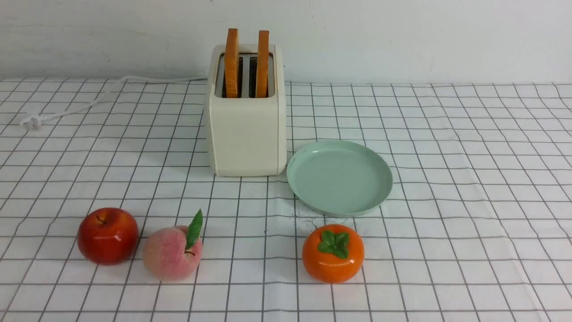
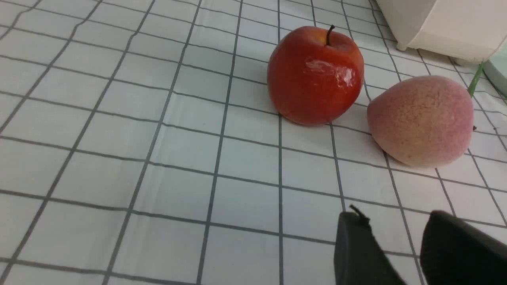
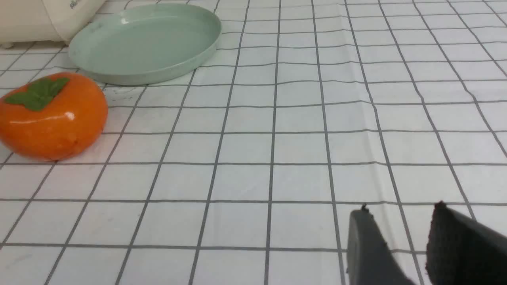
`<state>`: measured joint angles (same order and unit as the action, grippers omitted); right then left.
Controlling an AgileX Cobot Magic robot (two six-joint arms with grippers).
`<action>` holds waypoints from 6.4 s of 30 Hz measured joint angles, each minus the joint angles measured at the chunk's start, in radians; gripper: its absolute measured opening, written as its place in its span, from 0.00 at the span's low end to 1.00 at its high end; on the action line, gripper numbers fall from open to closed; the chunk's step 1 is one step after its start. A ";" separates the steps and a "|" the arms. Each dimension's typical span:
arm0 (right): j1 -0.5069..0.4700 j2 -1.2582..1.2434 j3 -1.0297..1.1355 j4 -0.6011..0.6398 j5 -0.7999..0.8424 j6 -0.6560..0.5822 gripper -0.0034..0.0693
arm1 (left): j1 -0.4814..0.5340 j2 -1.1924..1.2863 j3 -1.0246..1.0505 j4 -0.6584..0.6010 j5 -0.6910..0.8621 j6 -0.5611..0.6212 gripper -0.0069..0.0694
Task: Take toasted bread from bread machine on white checkered table place on plate.
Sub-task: 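Reach for a toast slice standing in the toaster with the left gripper, then place the slice of bread on the plate with the left gripper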
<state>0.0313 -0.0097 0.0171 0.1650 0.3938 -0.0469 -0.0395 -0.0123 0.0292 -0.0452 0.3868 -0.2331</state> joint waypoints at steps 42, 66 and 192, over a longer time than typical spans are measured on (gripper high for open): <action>0.000 0.000 0.000 0.001 0.000 0.000 0.38 | 0.000 0.000 0.000 -0.174 -0.197 0.000 0.40; 0.000 0.000 -0.008 0.411 -0.284 0.224 0.37 | 0.000 0.044 -0.266 -0.721 -0.248 0.208 0.09; 0.000 0.518 -1.058 0.269 0.796 -0.208 0.09 | -0.680 2.161 -1.537 -0.505 -0.602 1.428 0.19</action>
<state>0.0313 0.5084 -1.0412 0.4344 1.1900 -0.2554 -0.7193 2.1484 -1.5076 -0.5500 -0.2151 1.1947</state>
